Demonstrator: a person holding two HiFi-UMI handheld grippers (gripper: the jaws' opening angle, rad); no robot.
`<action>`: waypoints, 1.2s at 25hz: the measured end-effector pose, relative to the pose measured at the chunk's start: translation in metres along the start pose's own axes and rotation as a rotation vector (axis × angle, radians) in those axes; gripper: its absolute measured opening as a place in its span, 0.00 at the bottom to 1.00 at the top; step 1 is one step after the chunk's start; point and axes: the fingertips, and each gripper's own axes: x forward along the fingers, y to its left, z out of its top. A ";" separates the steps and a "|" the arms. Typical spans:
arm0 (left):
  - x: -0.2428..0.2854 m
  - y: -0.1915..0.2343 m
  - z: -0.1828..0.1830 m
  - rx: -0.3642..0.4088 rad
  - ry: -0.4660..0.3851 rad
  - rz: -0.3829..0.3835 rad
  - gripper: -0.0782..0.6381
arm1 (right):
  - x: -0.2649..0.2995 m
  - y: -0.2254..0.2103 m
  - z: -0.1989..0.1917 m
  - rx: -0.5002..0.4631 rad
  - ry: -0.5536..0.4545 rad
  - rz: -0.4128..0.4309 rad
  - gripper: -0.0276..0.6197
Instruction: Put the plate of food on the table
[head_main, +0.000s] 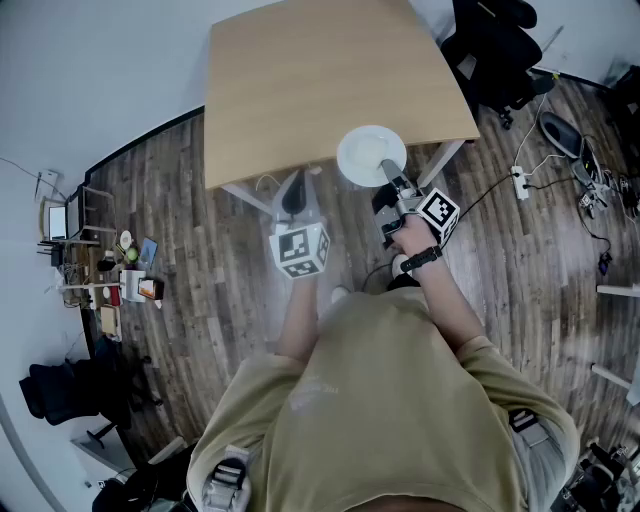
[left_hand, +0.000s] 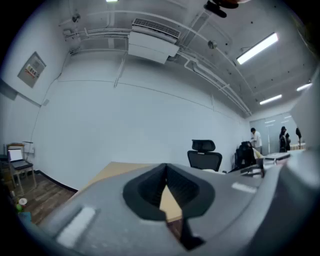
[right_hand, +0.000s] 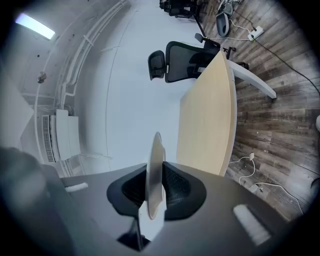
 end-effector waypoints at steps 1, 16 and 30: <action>0.004 -0.006 -0.002 -0.003 0.003 0.007 0.11 | 0.000 -0.002 0.005 0.010 0.006 -0.005 0.11; 0.080 -0.103 -0.019 0.004 0.049 0.062 0.11 | 0.011 -0.018 0.109 0.066 0.084 0.007 0.11; 0.107 -0.131 -0.063 -0.010 0.181 0.074 0.11 | 0.002 -0.069 0.157 0.135 0.046 -0.060 0.11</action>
